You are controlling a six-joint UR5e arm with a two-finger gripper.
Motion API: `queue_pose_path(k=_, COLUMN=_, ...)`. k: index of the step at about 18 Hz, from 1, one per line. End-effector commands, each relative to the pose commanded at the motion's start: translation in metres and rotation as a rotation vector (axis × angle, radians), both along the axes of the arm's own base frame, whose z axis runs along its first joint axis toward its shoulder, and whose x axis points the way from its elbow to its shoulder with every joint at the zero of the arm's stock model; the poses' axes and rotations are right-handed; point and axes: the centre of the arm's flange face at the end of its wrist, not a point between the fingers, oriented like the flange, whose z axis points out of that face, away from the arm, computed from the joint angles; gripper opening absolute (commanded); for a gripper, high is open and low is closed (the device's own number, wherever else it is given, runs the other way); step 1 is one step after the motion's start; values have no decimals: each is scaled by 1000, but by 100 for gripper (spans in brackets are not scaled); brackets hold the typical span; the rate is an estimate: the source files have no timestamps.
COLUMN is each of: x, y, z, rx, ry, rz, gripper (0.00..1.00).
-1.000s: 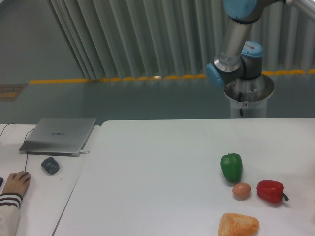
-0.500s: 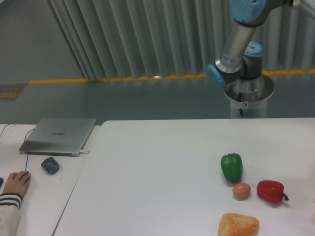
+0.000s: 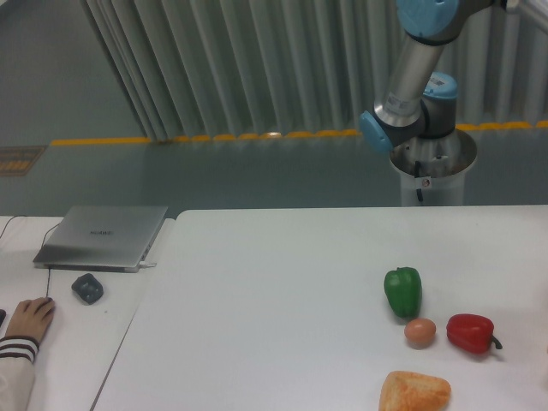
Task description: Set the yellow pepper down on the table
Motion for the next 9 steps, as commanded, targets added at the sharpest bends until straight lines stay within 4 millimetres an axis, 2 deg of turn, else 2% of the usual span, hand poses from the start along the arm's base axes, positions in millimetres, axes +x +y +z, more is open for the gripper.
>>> queue_pose_path(k=3, x=2, y=1, z=3, rx=-1, ry=7, rz=-4, gripper=100)
queue_pose_path(k=9, x=9, y=6, z=-10, rx=2, ry=34, rz=-7, gripper=100)
